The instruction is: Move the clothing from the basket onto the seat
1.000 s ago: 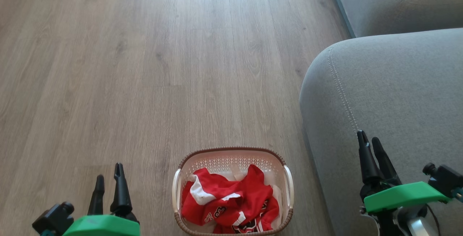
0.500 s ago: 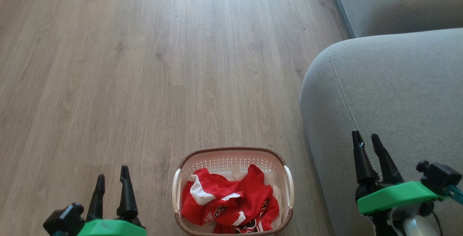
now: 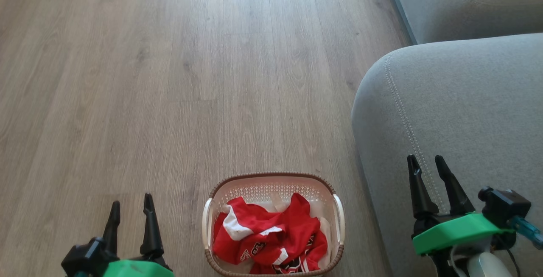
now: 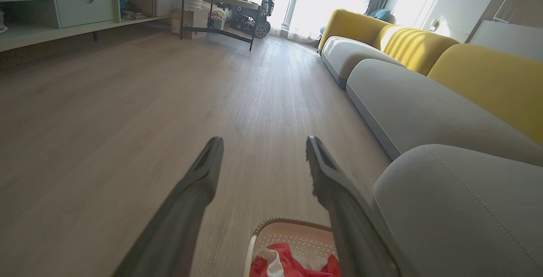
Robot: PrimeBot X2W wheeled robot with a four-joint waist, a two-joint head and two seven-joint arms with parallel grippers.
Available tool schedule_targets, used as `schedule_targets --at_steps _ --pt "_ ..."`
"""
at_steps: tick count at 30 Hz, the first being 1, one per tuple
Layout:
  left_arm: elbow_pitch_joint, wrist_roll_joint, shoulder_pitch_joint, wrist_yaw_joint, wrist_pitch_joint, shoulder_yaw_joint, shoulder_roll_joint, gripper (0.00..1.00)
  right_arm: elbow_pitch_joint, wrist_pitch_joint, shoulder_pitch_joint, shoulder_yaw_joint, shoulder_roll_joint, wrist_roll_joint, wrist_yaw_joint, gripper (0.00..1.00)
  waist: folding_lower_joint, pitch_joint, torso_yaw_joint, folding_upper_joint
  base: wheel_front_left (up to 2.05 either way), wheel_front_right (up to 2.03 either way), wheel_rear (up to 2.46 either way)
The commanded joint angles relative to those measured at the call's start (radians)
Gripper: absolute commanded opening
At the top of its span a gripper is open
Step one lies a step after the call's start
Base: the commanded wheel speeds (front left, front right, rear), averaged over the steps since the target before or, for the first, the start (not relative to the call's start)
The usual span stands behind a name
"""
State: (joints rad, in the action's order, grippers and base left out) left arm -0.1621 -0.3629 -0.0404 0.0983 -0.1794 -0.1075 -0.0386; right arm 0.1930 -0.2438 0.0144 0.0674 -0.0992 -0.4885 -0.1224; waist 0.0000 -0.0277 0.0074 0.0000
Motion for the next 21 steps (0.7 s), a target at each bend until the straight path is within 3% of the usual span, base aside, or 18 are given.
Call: schedule_targets --at_steps 1,21 --pt "0.037 0.037 0.013 0.008 -0.019 0.024 -0.013 1.0 -0.031 -0.013 -0.022 0.005 0.0 0.046 -0.007 1.0 0.0 0.0 0.0 0.0 0.0 0.0 0.0" --pt "0.026 0.246 0.004 0.025 -0.075 0.013 -0.015 1.0 -0.02 -0.017 -0.019 -0.039 0.043 0.327 -0.008 1.0 0.0 0.003 0.005 0.0 0.0 0.0 0.0"
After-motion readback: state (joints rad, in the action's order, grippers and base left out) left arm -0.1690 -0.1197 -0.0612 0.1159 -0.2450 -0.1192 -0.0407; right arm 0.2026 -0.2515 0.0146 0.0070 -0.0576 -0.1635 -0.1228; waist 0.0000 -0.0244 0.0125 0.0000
